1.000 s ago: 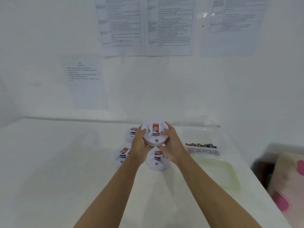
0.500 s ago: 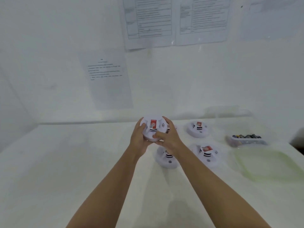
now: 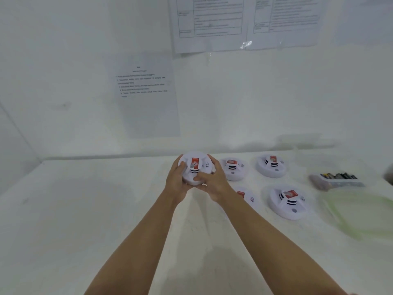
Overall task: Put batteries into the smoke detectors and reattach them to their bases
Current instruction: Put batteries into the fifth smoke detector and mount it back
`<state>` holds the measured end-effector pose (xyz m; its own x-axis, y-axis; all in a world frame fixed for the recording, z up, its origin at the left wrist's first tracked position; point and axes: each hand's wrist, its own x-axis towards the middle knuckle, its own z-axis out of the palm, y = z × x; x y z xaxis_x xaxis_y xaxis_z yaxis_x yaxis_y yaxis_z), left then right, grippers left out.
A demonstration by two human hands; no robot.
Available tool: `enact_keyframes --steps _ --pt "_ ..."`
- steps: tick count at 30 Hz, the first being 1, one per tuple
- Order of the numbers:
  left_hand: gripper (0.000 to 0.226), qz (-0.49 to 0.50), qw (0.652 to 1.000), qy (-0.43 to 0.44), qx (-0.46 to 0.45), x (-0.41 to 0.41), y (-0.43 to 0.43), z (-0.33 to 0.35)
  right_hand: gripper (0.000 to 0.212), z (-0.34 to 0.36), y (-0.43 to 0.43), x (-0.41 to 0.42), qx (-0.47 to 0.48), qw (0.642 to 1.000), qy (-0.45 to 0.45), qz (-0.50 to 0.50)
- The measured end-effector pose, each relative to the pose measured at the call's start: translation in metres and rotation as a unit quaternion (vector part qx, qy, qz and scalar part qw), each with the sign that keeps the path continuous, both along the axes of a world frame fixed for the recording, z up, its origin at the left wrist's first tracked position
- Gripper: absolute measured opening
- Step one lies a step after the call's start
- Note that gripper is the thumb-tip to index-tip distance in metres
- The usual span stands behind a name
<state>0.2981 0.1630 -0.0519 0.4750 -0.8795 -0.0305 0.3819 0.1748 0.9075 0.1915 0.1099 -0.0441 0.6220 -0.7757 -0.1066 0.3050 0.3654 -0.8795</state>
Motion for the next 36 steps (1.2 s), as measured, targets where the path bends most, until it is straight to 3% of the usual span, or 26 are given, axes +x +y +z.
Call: enact_keyframes --steps 21,25,27,36 --pt "0.041 -0.006 0.999 0.034 -0.008 0.017 -0.002 -0.016 0.061 -0.010 0.001 0.013 0.004 1.000 0.005 -0.003" --pt "0.042 0.000 0.998 0.055 -0.009 0.019 -0.006 -0.024 0.036 -0.011 -0.004 0.014 0.127 0.992 -0.007 0.009" --pt "0.042 0.002 0.998 0.069 -0.011 0.020 -0.007 -0.028 0.041 -0.014 -0.006 0.015 0.169 0.986 -0.002 -0.007" --pt "0.052 -0.024 0.996 0.073 -0.037 0.025 -0.007 -0.040 0.040 -0.017 -0.001 0.021 0.178 0.984 0.003 -0.020"
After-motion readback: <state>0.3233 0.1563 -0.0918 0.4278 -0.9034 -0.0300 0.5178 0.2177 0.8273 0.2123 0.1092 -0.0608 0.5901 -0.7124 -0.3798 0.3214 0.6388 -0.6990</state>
